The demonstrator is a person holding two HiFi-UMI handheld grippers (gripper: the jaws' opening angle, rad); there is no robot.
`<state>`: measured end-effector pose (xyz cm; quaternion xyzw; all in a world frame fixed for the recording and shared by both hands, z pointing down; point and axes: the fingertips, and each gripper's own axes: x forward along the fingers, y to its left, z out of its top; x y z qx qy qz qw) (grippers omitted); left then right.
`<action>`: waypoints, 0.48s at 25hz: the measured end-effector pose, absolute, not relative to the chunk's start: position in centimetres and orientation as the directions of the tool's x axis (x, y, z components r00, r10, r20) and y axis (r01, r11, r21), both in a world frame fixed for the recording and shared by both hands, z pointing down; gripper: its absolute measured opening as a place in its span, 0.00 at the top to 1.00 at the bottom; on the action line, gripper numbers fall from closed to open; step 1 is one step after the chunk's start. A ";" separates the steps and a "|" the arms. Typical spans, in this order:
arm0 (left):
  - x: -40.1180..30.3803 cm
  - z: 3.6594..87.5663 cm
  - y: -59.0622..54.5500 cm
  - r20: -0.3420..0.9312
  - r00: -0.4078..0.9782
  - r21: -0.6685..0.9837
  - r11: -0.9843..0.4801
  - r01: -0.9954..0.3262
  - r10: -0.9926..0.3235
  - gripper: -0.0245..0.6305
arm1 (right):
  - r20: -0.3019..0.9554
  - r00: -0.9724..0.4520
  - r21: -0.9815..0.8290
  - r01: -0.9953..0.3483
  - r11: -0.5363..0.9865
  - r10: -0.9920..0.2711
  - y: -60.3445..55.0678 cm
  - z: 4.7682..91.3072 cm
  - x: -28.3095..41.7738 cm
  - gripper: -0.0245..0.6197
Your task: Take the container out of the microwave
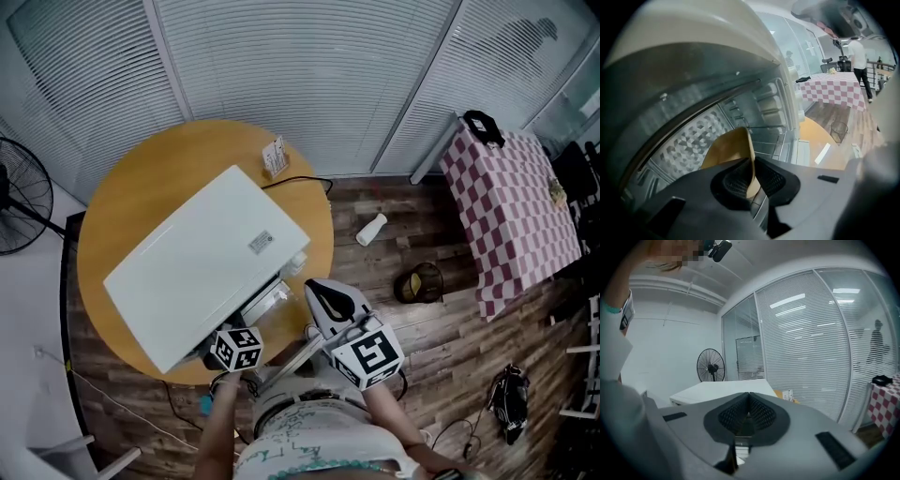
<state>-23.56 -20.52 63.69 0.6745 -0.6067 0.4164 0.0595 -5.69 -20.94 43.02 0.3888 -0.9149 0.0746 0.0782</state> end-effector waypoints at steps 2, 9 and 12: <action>-23.4 63.7 -20.4 0.639 -0.079 -0.419 -0.260 -0.870 -0.765 0.91 | 0.203 -0.686 -0.077 -0.722 0.687 -0.699 -21.0 43.1 -5.6 0.97; -23.0 63.6 -19.5 0.652 -0.086 -0.409 -0.254 -0.877 -0.753 0.92 | 0.201 -0.700 -0.077 -0.709 0.701 -0.685 -21.0 43.1 -5.6 0.97; -23.0 63.4 -19.0 0.650 -0.099 -0.418 -0.246 -0.875 -0.753 0.92 | 0.198 -0.712 -0.078 -0.697 0.713 -0.674 -21.0 43.2 -5.7 0.97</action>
